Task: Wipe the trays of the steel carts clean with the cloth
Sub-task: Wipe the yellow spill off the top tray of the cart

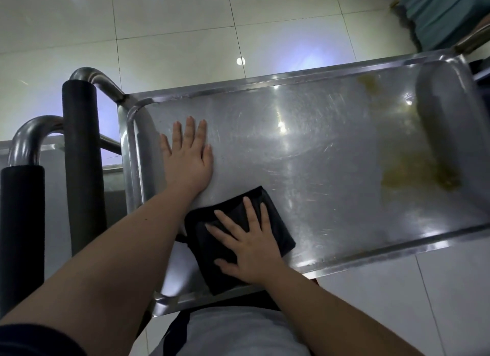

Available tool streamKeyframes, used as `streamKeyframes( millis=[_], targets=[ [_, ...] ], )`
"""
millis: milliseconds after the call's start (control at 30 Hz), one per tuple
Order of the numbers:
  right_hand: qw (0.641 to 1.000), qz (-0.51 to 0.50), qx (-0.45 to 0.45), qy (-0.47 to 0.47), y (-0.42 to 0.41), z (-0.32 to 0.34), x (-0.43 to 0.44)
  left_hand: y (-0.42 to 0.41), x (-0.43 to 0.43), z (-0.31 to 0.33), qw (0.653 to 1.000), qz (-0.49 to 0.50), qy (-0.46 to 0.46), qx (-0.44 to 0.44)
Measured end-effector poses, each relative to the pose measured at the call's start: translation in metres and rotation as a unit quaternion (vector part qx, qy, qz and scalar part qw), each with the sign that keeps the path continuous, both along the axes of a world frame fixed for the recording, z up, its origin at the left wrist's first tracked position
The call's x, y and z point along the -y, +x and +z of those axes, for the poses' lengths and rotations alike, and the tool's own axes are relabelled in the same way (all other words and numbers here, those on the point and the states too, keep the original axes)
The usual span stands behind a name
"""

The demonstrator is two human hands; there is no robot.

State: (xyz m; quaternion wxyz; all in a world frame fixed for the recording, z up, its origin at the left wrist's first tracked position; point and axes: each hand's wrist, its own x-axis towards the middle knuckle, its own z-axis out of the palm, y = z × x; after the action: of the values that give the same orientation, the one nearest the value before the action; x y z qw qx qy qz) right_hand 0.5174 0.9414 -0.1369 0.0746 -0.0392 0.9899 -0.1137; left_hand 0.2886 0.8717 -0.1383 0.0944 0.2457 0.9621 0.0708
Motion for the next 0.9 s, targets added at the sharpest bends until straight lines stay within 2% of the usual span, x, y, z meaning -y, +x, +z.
streamKeyframes(
  millis=[133, 333, 433, 633, 767, 900],
  targets=[
    [0.999, -0.033, -0.015, -0.005, 0.007, 0.001, -0.023, 0.0, -0.001, -0.002, 1.0, -0.004, 0.005, -0.002],
    [0.971, -0.214, 0.033, 0.102, 0.058, -0.003, -0.138, 0.001, -0.001, -0.003, 1.0, -0.004, 0.006, -0.003],
    [0.953, -0.276, 0.075, 0.103, 0.072, 0.005, -0.168, 0.004, -0.002, -0.002, 1.0, -0.01, -0.002, -0.004],
    [0.953, -0.262, 0.107, 0.106, 0.066, 0.01, -0.166, 0.034, -0.033, 0.005, 1.0, -0.016, 0.017, 0.003],
    [0.955, -0.262, 0.1, 0.098, 0.069, 0.009, -0.165, 0.077, -0.091, 0.014, 0.992, -0.091, 0.082, 0.034],
    [0.957, -0.267, 0.084, 0.078, 0.07, 0.009, -0.166, 0.086, -0.148, 0.015, 0.991, -0.115, 0.062, 0.03]
  ],
)
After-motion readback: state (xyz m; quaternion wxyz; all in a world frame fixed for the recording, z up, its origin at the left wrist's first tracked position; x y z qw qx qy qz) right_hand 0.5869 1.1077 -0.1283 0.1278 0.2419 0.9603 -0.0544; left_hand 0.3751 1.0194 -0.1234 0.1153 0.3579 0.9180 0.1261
